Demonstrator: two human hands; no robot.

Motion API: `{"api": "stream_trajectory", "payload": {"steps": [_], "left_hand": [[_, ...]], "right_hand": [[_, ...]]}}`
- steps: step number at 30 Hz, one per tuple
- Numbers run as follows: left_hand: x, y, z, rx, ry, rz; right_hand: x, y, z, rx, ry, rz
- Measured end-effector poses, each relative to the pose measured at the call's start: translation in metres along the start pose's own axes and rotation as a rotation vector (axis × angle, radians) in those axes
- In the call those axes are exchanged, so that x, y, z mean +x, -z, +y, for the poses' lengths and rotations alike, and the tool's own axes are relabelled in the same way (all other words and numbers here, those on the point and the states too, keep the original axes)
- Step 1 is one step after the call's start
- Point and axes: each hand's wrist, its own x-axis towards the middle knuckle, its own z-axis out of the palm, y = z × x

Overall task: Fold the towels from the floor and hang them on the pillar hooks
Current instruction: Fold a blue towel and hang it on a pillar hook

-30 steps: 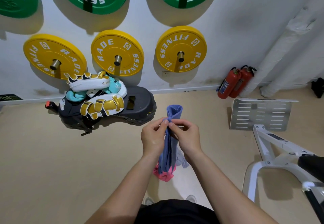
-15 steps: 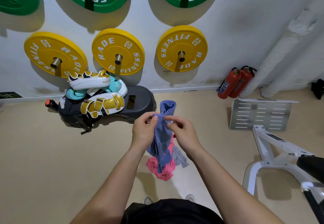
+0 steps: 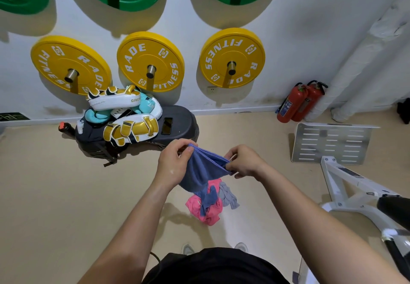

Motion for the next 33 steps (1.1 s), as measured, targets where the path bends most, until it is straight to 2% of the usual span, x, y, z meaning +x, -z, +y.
{"api": "stream_trajectory", "payload": {"steps": [3, 7, 11, 18, 22, 24, 33], "left_hand": [[0.001, 0.005, -0.006, 0.121, -0.006, -0.003], [0.005, 0.008, -0.018, 0.197, 0.034, 0.072], [0.005, 0.001, -0.016, 0.15, 0.069, 0.103], [0.014, -0.004, 0.012, 0.071, 0.033, 0.14], [0.019, 0.0, 0.022, 0.075, -0.027, 0.147], [0.023, 0.007, 0.022, 0.124, -0.057, 0.166], [0.022, -0.002, 0.029, 0.127, -0.128, 0.298]], "right_hand": [[-0.003, 0.011, 0.0, 0.024, 0.029, -0.085], [-0.009, 0.017, -0.005, 0.012, 0.119, -0.155], [-0.013, 0.013, -0.006, -0.04, 0.285, -0.104], [-0.02, 0.004, -0.005, 0.061, 0.408, -0.046], [-0.021, 0.003, -0.011, -0.222, 0.535, 0.121], [-0.02, 0.011, -0.015, -0.246, 0.57, 0.183], [-0.024, 0.05, -0.043, -0.323, 0.612, 0.155]]}}
